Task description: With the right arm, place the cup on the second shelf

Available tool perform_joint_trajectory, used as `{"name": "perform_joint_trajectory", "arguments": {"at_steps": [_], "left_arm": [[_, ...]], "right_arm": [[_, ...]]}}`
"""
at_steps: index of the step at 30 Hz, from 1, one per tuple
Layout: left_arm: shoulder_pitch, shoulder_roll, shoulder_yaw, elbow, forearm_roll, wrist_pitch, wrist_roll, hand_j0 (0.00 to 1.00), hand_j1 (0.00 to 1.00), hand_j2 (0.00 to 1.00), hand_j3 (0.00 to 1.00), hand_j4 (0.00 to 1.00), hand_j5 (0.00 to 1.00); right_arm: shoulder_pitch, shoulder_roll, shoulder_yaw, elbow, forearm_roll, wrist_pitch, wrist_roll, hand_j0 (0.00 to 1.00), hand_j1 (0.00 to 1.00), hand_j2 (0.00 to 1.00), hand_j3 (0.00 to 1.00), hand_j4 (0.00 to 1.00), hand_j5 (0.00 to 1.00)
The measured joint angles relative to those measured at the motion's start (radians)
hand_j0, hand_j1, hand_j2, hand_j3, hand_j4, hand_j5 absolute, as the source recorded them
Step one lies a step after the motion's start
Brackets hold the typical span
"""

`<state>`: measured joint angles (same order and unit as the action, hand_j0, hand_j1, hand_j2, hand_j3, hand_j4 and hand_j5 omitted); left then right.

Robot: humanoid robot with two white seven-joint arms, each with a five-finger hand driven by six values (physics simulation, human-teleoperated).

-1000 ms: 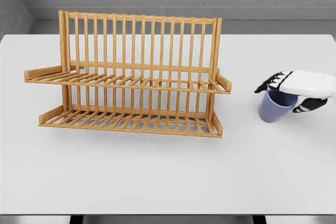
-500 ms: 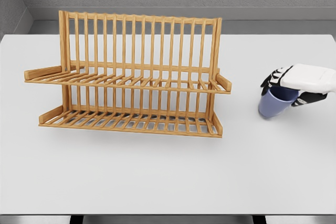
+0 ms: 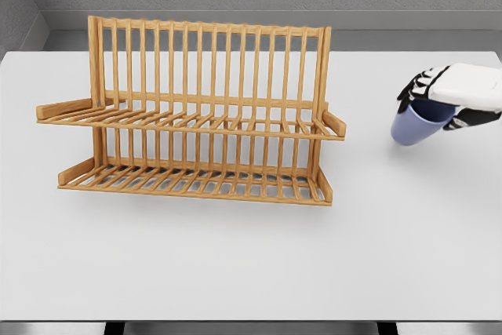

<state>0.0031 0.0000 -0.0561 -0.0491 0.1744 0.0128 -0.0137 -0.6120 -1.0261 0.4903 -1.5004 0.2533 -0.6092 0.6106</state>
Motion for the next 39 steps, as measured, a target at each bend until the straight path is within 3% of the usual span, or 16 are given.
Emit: {"name": "perform_joint_trajectory", "arguments": {"at_steps": [9, 26, 39], "left_arm": [[0.000, 0.000, 0.000, 0.000, 0.000, 0.000, 0.000, 1.00, 1.00, 1.00, 1.00, 1.00, 1.00], [0.000, 0.000, 0.000, 0.000, 0.000, 0.000, 0.000, 1.00, 1.00, 1.00, 1.00, 1.00, 1.00], [0.000, 0.000, 0.000, 0.000, 0.000, 0.000, 0.000, 1.00, 1.00, 1.00, 1.00, 1.00, 1.00]], "right_arm": [[-0.086, -0.005, -0.001, -0.005, -0.001, -0.001, 0.001, 0.60, 0.60, 0.60, 0.60, 0.60, 0.60], [-0.118, -0.008, -0.001, -0.179, 0.000, -0.002, 0.001, 0.60, 0.60, 0.60, 0.60, 0.60, 0.60], [-0.123, 0.000, -0.036, -0.250, 0.001, -0.004, 0.001, 0.60, 0.60, 0.60, 0.60, 0.60, 0.60]]}}
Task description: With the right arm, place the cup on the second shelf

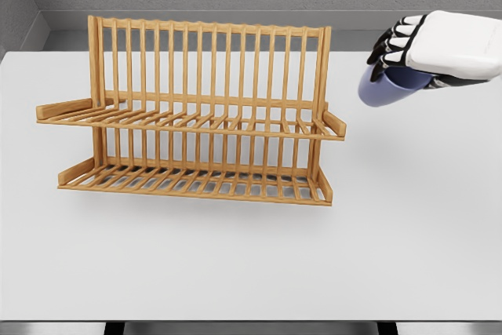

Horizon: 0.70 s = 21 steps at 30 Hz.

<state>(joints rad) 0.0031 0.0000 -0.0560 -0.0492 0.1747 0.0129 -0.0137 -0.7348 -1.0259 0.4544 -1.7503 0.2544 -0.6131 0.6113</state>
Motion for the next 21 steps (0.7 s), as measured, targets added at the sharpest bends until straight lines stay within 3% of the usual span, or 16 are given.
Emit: {"name": "perform_joint_trajectory", "arguments": {"at_steps": [9, 21], "left_arm": [[0.000, 0.000, 0.000, 0.000, 0.000, 0.000, 0.000, 1.00, 1.00, 1.00, 1.00, 1.00, 1.00], [0.000, 0.000, 0.000, 0.000, 0.000, 0.000, 0.000, 1.00, 1.00, 1.00, 1.00, 1.00, 1.00]], "right_arm": [[-0.023, 0.015, -0.014, -0.004, 0.000, -0.001, 0.000, 0.60, 0.60, 0.60, 0.60, 0.60, 0.60], [-0.026, 0.121, -0.010, -0.005, 0.000, -0.001, 0.000, 0.60, 0.60, 0.60, 0.60, 0.60, 0.60]]}}
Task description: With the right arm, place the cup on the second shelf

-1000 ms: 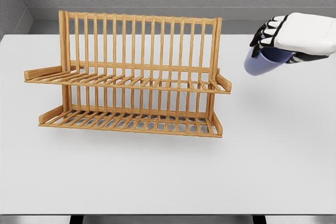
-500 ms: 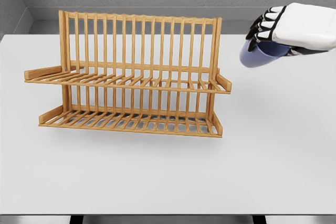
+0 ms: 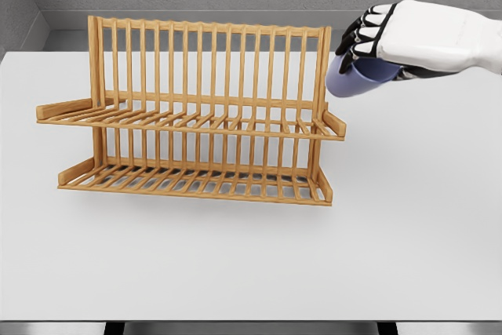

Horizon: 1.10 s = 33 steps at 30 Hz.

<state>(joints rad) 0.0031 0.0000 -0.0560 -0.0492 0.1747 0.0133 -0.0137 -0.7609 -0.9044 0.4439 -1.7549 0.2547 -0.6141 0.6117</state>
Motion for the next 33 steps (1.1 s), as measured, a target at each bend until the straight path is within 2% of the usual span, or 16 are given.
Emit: {"name": "perform_joint_trajectory", "arguments": {"at_steps": [10, 25, 33], "left_arm": [[0.000, 0.000, 0.000, 0.000, 0.000, 0.000, 0.000, 1.00, 1.00, 1.00, 1.00, 1.00, 1.00], [0.000, 0.000, 0.000, 0.000, 0.000, 0.000, 0.000, 1.00, 1.00, 1.00, 1.00, 1.00, 1.00], [0.000, 0.000, 0.000, 0.000, 0.000, 0.000, 0.000, 1.00, 1.00, 1.00, 1.00, 1.00, 1.00]], "right_arm": [[0.005, 0.077, 0.008, 0.000, 0.012, 0.001, 0.000, 0.60, 0.60, 0.60, 0.60, 0.60, 0.60], [0.011, 0.173, 0.052, 0.002, 0.098, 0.034, 0.000, 0.60, 0.60, 0.60, 0.60, 0.60, 0.60], [0.014, 0.194, 0.054, 0.002, 0.129, 0.038, 0.000, 0.60, 0.60, 0.60, 0.60, 0.60, 0.60]]}}
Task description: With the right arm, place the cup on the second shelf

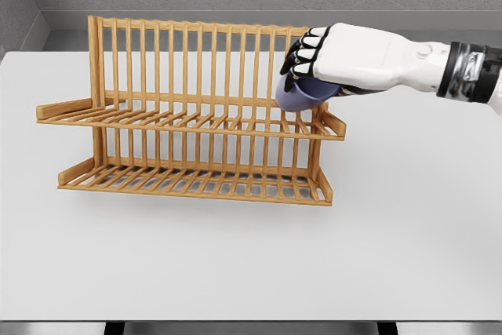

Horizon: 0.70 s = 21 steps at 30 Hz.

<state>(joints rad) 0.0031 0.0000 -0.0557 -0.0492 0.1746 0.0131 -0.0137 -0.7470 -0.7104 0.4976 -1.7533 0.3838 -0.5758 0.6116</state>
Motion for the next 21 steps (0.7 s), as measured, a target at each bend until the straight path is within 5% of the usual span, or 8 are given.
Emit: {"name": "perform_joint_trajectory", "arguments": {"at_steps": [9, 11, 21], "left_arm": [[0.000, 0.000, 0.000, 0.000, 0.000, 0.000, 0.000, 1.00, 1.00, 1.00, 1.00, 1.00, 1.00], [0.000, 0.000, 0.000, 0.000, 0.000, 0.000, 0.000, 1.00, 1.00, 1.00, 1.00, 1.00, 1.00], [0.000, 0.000, 0.000, 0.000, 0.000, 0.000, 0.000, 1.00, 1.00, 1.00, 1.00, 1.00, 1.00]], "right_arm": [[0.005, 0.013, 0.025, 0.001, 0.011, 0.004, 0.000, 0.62, 0.62, 0.62, 0.62, 0.62, 0.62], [0.003, 0.022, 0.037, 0.001, 0.016, 0.012, -0.001, 0.99, 0.99, 0.99, 0.99, 0.99, 0.99], [0.002, 0.031, 0.055, 0.000, 0.022, 0.022, 0.000, 1.00, 1.00, 1.00, 1.00, 1.00, 1.00]]}}
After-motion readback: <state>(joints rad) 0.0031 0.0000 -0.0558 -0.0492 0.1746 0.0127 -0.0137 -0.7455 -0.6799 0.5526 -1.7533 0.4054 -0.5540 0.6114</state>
